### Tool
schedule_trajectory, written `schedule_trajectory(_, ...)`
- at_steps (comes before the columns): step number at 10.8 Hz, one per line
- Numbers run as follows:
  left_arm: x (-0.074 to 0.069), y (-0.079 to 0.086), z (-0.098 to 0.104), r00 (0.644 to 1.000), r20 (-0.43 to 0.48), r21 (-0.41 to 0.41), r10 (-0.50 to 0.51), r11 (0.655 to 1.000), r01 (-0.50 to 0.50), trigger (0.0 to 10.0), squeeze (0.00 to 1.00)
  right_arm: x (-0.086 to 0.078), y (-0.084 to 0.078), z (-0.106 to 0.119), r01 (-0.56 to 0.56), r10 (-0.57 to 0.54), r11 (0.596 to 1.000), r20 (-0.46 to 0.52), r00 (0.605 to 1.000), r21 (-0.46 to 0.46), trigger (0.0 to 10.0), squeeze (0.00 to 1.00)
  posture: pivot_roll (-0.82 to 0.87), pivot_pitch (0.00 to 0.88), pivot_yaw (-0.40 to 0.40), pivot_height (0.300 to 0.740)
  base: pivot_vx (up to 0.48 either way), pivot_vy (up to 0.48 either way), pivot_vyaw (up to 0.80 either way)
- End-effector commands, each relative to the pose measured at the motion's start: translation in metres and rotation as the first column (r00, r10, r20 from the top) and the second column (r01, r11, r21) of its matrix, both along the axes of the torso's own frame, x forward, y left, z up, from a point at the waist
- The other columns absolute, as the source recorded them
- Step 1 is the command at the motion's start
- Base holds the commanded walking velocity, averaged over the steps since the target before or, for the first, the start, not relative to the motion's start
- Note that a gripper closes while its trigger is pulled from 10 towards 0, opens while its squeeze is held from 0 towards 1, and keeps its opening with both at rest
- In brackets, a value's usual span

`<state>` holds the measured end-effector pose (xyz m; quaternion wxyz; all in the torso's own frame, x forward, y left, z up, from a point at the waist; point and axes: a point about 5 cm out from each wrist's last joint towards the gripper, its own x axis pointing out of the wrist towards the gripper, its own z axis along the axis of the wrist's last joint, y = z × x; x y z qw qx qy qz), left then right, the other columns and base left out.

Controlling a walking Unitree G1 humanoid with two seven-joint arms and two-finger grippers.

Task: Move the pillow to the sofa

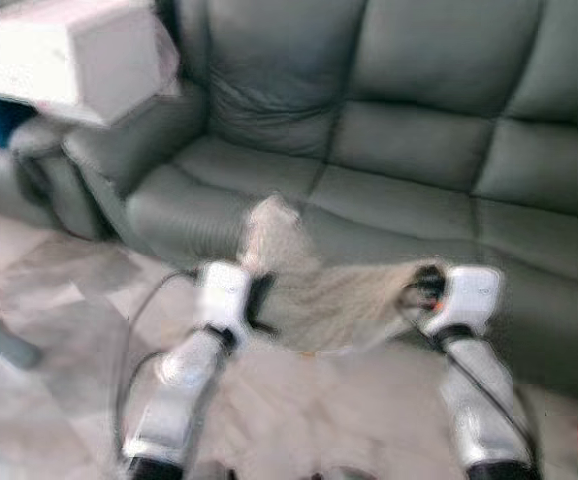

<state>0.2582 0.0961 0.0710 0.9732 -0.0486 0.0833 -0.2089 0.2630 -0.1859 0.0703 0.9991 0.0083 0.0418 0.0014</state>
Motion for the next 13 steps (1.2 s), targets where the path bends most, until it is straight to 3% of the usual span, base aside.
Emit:
schedule_trajectory(1,0.0039,-0.0070,0.0087,0.999,0.031,-0.027,-0.016,0.999,0.017,10.0,0.00,0.0018,-0.0024,0.0055,0.005,-0.004,1.000,0.028,1.000,-0.014,10.0,0.00,-0.04,0.000,0.001,0.740,0.000,0.000,0.00)
schedule_trajectory(8,0.0062,-0.0091,0.0082,0.999,0.040,-0.035,-0.034,0.999,0.036,10.0,0.00,0.0017,-0.0045,0.0070,0.016,-0.015,1.000,0.032,0.999,-0.014,10.0,0.00,-0.07,0.000,0.009,0.740,0.000,0.000,-0.73)
schedule_trajectory(13,0.0064,-0.0101,0.0109,0.998,0.054,-0.040,-0.043,0.998,0.045,10.0,0.00,0.0017,-0.0042,0.0069,0.015,-0.015,1.000,0.032,0.999,-0.016,10.0,0.00,-0.06,0.000,0.012,0.740,0.173,0.000,-0.09)
